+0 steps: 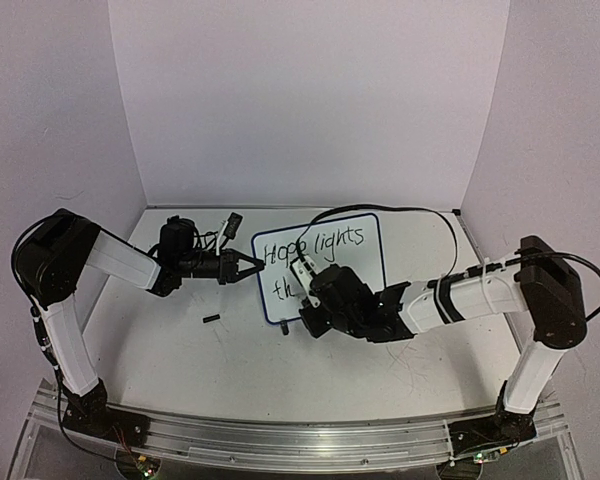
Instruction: Write a sentence on the whiteboard
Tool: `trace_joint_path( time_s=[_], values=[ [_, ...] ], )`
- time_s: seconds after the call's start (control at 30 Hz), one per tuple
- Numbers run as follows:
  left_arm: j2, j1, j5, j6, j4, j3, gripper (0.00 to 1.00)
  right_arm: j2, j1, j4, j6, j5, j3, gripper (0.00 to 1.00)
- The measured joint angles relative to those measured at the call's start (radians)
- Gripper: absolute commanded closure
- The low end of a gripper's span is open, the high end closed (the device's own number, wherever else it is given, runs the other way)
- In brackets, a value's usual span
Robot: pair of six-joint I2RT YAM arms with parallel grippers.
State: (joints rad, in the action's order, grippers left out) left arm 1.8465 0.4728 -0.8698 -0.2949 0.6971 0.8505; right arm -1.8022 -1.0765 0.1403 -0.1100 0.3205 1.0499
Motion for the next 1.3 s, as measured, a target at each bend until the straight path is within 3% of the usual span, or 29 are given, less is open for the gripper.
trace_joint_path(
  time_s=[0.23,0.63,1.3],
  values=[
    [0.0,0.0,-0.001,0.001,0.0,0.0,1.0,0.148,0.012,0.03,0.018,0.002,-0.074,1.0],
    [0.0,0.003,0.001,0.003,0.0,0.0,1.0,0.043,0.017,0.051,0.047,-0.066,-0.023,1.0],
    [0.0,0.003,0.002,0.004,0.0,0.0,1.0,0.034,0.022,0.05,0.03,-0.019,-0.023,1.0]
  ],
)
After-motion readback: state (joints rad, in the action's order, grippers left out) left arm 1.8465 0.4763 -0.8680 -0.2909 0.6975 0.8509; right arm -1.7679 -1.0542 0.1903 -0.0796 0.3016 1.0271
